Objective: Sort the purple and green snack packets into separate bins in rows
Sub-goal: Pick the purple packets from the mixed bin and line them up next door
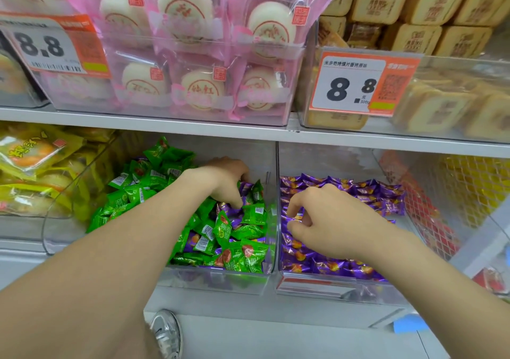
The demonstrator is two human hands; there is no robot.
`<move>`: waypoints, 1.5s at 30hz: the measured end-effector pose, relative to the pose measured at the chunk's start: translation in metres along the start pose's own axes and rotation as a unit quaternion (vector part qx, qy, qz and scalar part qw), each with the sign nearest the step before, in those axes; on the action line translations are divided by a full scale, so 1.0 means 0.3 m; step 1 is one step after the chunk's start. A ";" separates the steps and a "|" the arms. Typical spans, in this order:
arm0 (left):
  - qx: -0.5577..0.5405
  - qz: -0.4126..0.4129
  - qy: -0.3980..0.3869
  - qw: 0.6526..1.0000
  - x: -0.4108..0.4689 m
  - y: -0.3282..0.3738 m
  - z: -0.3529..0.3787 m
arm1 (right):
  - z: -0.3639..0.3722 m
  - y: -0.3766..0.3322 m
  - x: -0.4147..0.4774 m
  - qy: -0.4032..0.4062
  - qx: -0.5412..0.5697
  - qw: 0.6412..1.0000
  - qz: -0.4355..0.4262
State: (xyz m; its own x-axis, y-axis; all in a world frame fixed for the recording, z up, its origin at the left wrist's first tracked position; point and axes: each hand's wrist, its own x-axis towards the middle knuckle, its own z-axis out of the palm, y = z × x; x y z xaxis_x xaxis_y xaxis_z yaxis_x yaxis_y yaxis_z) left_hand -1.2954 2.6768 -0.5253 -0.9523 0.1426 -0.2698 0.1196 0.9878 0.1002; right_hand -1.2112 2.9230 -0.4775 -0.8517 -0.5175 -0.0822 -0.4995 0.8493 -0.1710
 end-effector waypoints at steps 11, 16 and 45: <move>-0.261 -0.003 0.112 0.959 -0.247 -0.015 -0.082 | 0.002 -0.081 0.026 0.217 0.183 0.957 -0.057; -0.410 0.051 0.067 0.908 -0.348 0.020 -0.104 | 0.026 -0.159 0.028 0.159 0.182 0.966 -0.089; -0.192 0.220 0.285 0.913 -0.439 0.316 -0.047 | -0.083 0.068 -0.077 0.033 0.575 0.799 0.174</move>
State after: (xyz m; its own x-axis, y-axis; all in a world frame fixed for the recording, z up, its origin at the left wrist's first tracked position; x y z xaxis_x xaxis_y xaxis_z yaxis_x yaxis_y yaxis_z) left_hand -1.1627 2.7509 -0.4667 -0.8404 0.3560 0.4086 0.5227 0.7318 0.4374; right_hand -1.2057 2.9550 -0.4546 -0.9329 -0.2316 -0.2758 0.2127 0.2638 -0.9408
